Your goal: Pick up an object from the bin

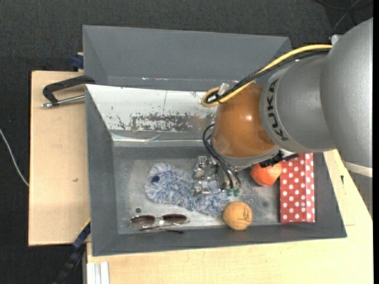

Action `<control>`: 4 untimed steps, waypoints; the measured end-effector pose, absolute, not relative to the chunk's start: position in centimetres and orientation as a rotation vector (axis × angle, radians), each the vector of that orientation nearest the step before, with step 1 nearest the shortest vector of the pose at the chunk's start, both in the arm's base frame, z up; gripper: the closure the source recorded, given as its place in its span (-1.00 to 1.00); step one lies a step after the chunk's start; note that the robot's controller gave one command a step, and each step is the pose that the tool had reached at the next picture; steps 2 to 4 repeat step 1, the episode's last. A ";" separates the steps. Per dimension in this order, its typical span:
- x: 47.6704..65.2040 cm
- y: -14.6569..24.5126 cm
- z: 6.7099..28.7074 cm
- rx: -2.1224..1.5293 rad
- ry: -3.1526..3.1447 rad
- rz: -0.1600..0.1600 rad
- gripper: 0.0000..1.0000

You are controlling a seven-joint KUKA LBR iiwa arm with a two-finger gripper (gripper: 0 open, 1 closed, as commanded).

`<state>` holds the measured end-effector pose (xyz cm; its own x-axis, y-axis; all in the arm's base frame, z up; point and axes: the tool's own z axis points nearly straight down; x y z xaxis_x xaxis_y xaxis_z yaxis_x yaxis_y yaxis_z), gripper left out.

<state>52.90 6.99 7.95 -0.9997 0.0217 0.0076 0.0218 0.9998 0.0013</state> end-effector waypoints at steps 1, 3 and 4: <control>51.0 8.7 23.8 0.014 -3.148 -0.004 1.00; 51.0 8.7 23.8 0.014 -3.148 -0.004 1.00; 51.0 8.7 23.8 0.014 -3.148 -0.004 1.00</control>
Offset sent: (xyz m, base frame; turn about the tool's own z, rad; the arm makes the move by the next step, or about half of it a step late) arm 0.0000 0.0000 0.0000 0.0000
